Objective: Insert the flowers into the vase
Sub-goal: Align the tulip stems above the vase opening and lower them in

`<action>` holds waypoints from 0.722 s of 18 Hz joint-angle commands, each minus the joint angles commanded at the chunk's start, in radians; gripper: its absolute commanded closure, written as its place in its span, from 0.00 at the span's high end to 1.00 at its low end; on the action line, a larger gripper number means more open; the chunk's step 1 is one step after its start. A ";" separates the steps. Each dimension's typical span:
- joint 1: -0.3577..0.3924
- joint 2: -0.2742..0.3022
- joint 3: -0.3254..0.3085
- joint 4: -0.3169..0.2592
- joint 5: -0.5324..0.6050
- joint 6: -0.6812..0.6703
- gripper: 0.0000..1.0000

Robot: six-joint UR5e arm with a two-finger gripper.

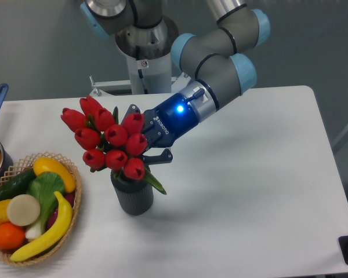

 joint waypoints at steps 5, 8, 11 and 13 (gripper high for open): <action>-0.005 -0.020 -0.011 0.000 0.000 0.064 0.30; -0.002 -0.018 -0.046 0.000 0.000 0.094 0.30; 0.002 -0.017 -0.058 0.000 0.000 0.095 0.30; 0.005 -0.012 -0.089 0.002 0.000 0.112 0.30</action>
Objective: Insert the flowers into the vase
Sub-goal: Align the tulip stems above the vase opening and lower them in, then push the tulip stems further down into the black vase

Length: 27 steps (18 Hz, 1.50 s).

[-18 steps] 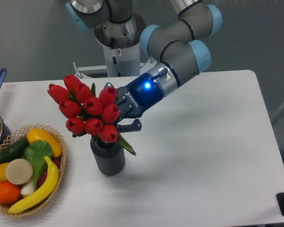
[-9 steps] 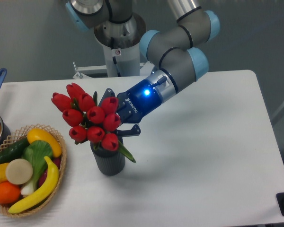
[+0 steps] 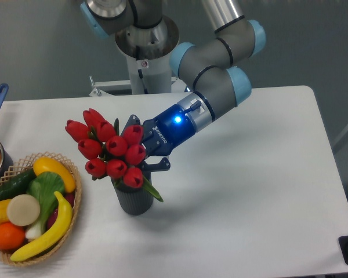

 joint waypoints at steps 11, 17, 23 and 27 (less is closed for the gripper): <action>0.028 0.000 -0.049 -0.002 0.000 0.060 0.31; 0.046 -0.006 -0.051 -0.002 0.005 0.060 0.32; 0.038 -0.009 -0.052 -0.002 0.005 0.060 0.32; 0.035 -0.020 -0.058 -0.002 0.006 0.060 0.32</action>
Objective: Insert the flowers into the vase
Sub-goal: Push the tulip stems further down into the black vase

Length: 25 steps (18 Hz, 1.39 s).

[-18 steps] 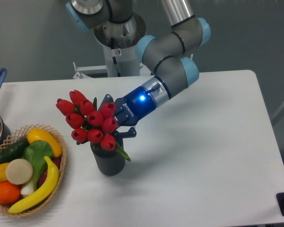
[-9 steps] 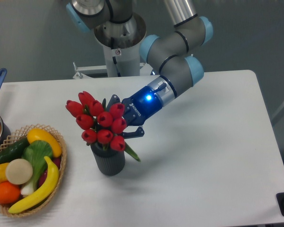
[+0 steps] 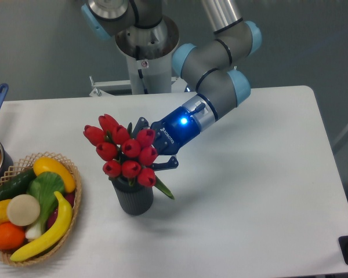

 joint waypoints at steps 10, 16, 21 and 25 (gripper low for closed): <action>-0.002 -0.028 -0.011 0.000 0.005 0.043 0.34; 0.000 -0.031 -0.012 0.000 0.006 0.054 0.36; 0.002 -0.029 -0.017 0.000 0.029 0.054 0.43; 0.002 -0.031 -0.017 0.002 0.037 0.055 0.57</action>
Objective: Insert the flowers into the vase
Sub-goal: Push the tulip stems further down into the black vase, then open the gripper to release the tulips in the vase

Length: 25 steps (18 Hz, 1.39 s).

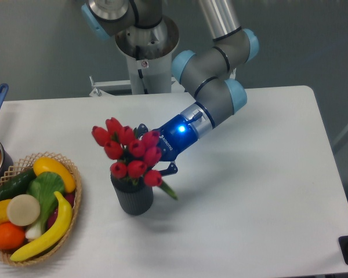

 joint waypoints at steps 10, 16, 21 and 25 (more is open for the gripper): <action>0.006 0.017 0.002 0.002 0.048 0.000 1.00; 0.024 0.093 -0.003 0.000 0.101 -0.003 1.00; 0.041 0.158 0.002 -0.002 0.291 -0.003 1.00; 0.046 0.181 0.000 -0.002 0.356 -0.003 1.00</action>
